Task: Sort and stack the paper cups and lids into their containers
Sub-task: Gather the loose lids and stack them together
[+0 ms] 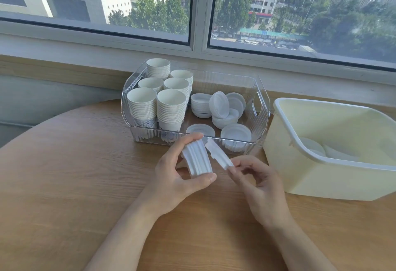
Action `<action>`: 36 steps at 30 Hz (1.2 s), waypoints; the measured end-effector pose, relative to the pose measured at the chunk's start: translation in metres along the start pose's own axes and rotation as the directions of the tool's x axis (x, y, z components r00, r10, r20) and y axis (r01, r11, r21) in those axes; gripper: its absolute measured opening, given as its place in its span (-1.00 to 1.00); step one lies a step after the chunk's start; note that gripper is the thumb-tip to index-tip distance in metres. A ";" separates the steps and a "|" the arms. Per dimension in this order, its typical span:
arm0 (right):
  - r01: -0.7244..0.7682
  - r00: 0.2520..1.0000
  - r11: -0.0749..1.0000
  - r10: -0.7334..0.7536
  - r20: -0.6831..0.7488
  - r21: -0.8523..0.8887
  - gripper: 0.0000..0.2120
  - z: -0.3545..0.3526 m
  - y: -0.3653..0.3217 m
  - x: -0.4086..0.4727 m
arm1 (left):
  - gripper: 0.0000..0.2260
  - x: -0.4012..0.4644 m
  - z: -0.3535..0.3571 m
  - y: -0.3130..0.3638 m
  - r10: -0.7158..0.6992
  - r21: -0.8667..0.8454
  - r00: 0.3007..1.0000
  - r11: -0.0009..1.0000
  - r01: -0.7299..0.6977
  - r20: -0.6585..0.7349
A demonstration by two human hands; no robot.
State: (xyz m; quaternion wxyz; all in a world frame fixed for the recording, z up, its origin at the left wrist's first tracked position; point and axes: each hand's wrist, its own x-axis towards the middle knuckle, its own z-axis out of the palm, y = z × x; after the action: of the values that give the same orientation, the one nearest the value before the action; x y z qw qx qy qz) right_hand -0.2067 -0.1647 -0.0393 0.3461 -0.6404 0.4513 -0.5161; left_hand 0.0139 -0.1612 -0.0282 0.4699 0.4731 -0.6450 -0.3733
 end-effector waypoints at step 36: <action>0.096 0.943 0.721 0.155 0.296 -0.686 -0.63 0.019 -0.025 0.108 | -0.31 0.008 -0.011 -0.022 0.014 0.066 0.978 0.998 0.000 -0.206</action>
State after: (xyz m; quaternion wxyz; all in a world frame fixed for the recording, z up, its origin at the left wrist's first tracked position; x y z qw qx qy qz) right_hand -0.1767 -0.2578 0.0170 0.1613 -0.7931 0.5562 -0.1890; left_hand 0.0296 -0.1750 -0.0437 0.5199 0.5222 -0.6063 -0.2990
